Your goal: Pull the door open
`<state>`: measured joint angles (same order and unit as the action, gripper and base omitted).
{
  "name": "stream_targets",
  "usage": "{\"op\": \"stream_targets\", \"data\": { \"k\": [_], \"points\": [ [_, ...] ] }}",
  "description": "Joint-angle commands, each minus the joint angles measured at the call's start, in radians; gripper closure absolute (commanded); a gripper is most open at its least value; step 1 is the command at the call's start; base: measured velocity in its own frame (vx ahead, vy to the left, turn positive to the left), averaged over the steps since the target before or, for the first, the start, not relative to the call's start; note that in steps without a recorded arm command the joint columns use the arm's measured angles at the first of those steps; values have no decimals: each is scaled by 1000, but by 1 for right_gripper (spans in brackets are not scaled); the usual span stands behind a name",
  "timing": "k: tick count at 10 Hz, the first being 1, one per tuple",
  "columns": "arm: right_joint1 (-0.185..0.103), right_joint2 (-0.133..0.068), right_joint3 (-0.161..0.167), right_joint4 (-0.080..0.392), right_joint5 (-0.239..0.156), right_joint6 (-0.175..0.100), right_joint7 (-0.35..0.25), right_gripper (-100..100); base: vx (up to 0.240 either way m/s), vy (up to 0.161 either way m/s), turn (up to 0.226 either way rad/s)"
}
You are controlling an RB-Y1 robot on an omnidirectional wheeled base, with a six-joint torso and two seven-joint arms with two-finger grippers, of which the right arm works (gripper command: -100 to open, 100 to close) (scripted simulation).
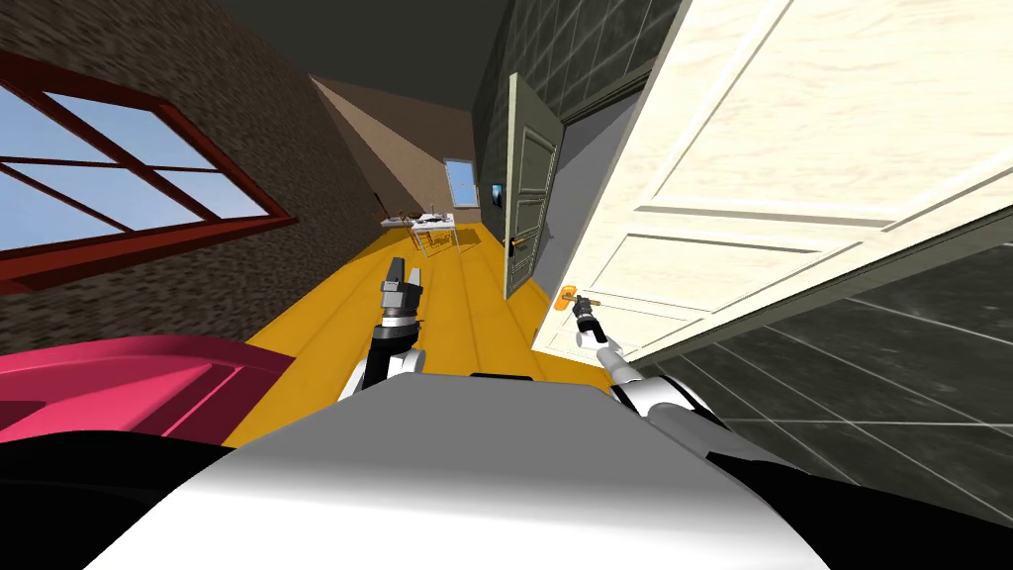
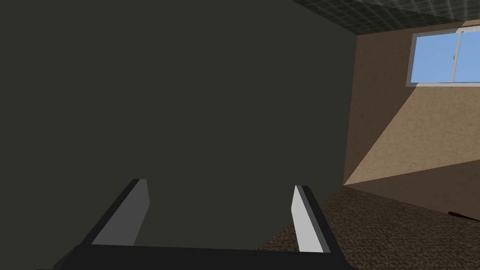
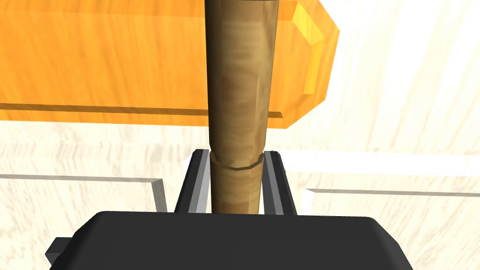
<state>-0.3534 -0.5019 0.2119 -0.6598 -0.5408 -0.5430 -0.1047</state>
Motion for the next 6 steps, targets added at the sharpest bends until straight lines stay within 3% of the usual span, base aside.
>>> {"op": "stream_targets", "data": {
  "k": [1,3,6],
  "points": [
    [1,-4,20,-2,5,-7,-18,100,-194,-81,74],
    [3,-3,22,-3,5,-5,-17,100,-119,-62,52],
    [12,-16,57,-20,6,-12,-40,100,-139,-47,77]
  ]
}}
